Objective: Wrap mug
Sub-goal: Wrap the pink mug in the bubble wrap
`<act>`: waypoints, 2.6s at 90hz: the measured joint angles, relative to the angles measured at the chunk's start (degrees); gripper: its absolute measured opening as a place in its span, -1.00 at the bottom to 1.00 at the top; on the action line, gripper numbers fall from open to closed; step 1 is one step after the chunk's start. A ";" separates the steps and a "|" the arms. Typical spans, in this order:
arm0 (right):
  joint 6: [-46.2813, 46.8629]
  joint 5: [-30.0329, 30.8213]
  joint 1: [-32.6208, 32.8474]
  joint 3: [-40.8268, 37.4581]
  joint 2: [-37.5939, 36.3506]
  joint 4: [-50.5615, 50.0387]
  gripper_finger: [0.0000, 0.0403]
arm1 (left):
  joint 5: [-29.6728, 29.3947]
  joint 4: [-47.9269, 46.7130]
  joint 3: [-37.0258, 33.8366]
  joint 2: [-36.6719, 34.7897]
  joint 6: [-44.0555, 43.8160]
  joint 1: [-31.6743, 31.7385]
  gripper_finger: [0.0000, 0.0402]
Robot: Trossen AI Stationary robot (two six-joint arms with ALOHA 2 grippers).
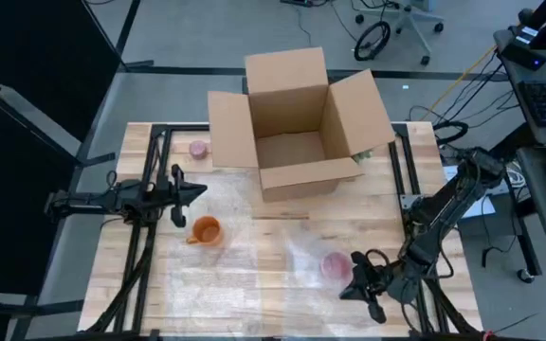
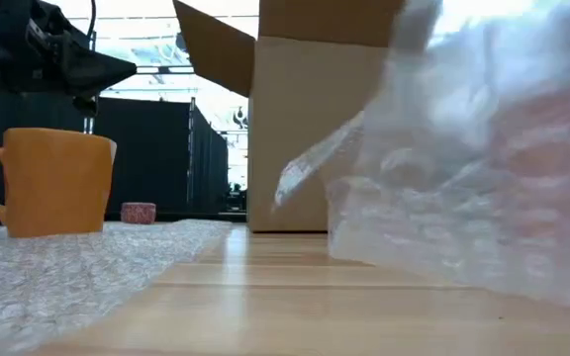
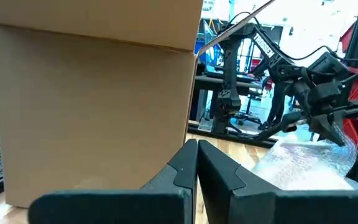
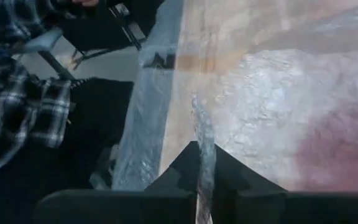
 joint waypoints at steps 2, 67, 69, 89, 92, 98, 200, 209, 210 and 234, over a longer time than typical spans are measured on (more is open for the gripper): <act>0.77 -0.20 0.00 0.00 0.00 -0.71 -1.00 | 0.00 0.00 0.00 0.00 0.00 -0.01 -1.00; 16.04 -4.45 -0.02 -0.02 1.62 -14.09 -0.37 | 0.04 -0.52 3.05 0.90 0.31 -0.01 -1.00; 15.93 -4.45 0.00 -0.02 1.62 -14.08 -0.35 | 0.19 -0.44 3.77 1.19 0.47 -0.01 -1.00; 15.40 -4.43 0.00 -0.02 1.62 -14.20 -0.29 | 0.70 -7.01 12.62 9.85 0.57 -0.02 -1.00; 15.23 -4.43 0.00 -0.02 1.62 -14.26 -0.29 | 0.76 -7.63 14.20 11.98 0.65 -0.10 -1.00; 15.02 -4.43 0.00 -0.02 1.62 -14.35 -0.29 | 1.10 -8.53 17.64 16.64 2.57 -0.59 -1.00; 19.76 -7.02 0.37 -0.04 1.60 -16.50 -0.24 | 0.70 0.35 56.90 90.55 17.18 -18.11 -1.00; 21.92 -8.87 0.37 -0.04 1.60 -16.64 -0.15 | 0.72 0.21 60.00 94.68 18.63 -18.11 -1.00; 22.15 -9.04 0.37 -0.04 1.60 -16.65 -0.14 | 0.72 0.18 60.30 95.05 18.64 -18.11 -1.00; 28.78 -20.93 0.35 -0.04 1.49 -15.63 0.01 | 1.95 0.01 63.91 99.76 18.60 -18.15 -1.00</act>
